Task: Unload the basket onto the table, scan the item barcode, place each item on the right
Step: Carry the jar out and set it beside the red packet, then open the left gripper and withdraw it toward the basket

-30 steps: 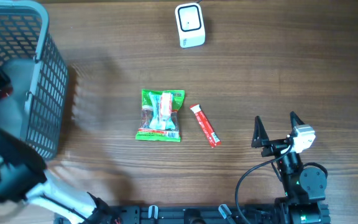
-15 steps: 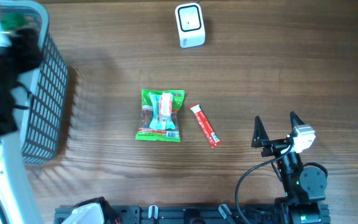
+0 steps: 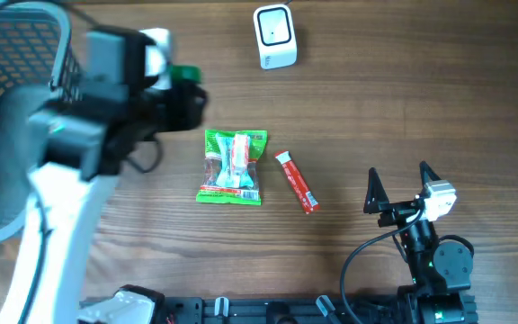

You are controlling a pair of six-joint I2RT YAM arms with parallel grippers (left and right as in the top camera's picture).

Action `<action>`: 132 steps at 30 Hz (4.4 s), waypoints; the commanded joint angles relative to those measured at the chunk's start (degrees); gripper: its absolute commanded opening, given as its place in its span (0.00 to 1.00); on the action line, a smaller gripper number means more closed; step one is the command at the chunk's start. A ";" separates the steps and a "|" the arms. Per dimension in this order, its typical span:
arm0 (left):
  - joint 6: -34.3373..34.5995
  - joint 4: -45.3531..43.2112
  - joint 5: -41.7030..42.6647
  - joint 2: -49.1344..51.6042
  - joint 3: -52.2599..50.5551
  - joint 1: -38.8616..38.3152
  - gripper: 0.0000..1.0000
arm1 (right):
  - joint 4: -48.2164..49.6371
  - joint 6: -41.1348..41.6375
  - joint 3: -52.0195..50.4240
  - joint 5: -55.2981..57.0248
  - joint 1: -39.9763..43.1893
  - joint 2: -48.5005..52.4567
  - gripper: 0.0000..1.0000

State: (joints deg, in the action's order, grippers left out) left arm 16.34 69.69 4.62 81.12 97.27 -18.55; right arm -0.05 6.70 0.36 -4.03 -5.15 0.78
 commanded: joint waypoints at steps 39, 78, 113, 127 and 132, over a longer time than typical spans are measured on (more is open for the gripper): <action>16.90 -17.09 -4.15 45.24 -5.60 -31.19 0.46 | 0.15 0.90 -0.07 0.13 0.31 -0.35 1.00; 16.92 -14.38 4.52 33.31 -3.30 -26.97 0.86 | 0.15 0.90 -0.07 0.13 0.31 -0.35 1.00; 2.95 -2.56 -3.85 13.60 1.86 19.30 1.00 | 0.15 0.90 -0.07 0.13 0.31 -0.35 1.00; 2.95 -2.56 -3.85 13.60 1.84 20.70 1.00 | 0.15 0.90 -0.07 0.13 0.31 -0.35 1.00; 2.95 -2.56 -3.87 13.60 1.84 20.70 1.00 | 0.15 0.90 -0.07 0.13 0.31 -0.35 0.99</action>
State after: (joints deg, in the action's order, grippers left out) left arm 20.21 67.09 1.15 94.70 99.33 1.96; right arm -0.05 6.70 0.36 -4.01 -5.15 0.78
